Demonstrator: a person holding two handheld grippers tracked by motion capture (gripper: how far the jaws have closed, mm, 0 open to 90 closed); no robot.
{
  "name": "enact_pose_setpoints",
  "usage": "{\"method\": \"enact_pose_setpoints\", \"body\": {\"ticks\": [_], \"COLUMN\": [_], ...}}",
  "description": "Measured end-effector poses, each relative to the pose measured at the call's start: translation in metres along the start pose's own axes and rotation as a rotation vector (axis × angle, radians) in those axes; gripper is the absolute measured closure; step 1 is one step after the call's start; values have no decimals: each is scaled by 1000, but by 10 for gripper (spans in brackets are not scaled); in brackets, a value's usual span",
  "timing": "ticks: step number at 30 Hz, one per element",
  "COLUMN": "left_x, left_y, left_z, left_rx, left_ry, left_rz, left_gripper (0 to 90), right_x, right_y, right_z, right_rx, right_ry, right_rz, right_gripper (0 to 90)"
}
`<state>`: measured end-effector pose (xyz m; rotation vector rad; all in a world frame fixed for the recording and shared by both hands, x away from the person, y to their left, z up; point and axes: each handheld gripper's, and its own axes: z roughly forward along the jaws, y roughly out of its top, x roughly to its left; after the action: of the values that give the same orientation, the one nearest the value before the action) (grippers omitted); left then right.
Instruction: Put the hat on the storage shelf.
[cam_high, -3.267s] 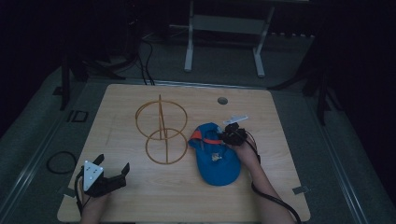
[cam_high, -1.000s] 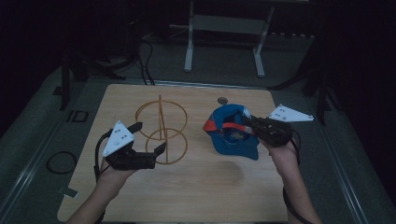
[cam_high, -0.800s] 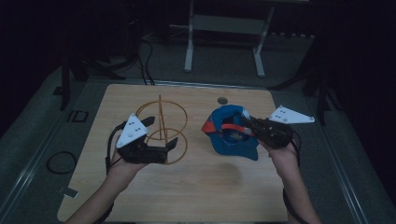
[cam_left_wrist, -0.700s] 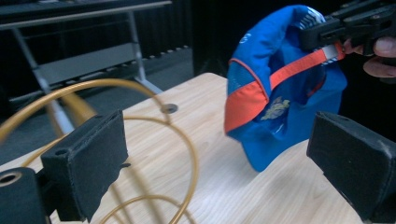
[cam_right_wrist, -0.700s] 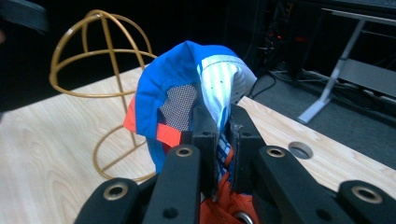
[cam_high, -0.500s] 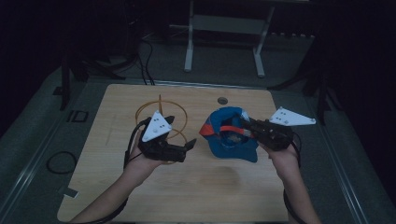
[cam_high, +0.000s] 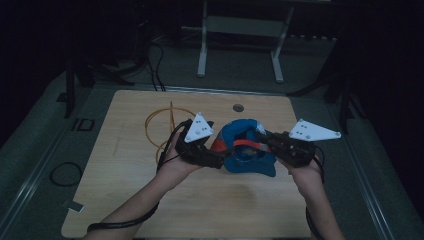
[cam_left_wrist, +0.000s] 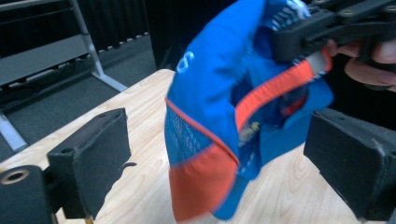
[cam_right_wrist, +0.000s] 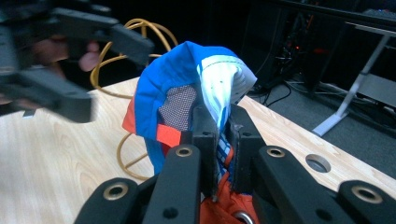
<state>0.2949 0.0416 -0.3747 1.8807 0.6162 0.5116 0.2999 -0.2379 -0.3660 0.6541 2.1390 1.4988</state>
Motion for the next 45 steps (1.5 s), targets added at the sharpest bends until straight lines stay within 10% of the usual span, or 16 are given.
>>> {"method": "enact_pose_setpoints", "body": {"ticks": [9,25,35,45], "left_x": [-1,-12,-19,-16], "left_y": [12,19,24,24], "left_z": [17,37,30,18], "left_rx": [52,109,50,-14], "left_ry": [0,57,108,85], "left_rz": [22,99,149,201], "left_gripper": [228,874,893,892], "right_x": [13,20,31,33], "right_y": [1,-3,-6,-7], "right_z": [-4,-3,-8,-25], "right_rx": [-10,-2,-22,-63], "right_ry": [21,19,29,63], "right_rz": [-33,-35,-4,10], "right_gripper": [836,834,775,478]}}
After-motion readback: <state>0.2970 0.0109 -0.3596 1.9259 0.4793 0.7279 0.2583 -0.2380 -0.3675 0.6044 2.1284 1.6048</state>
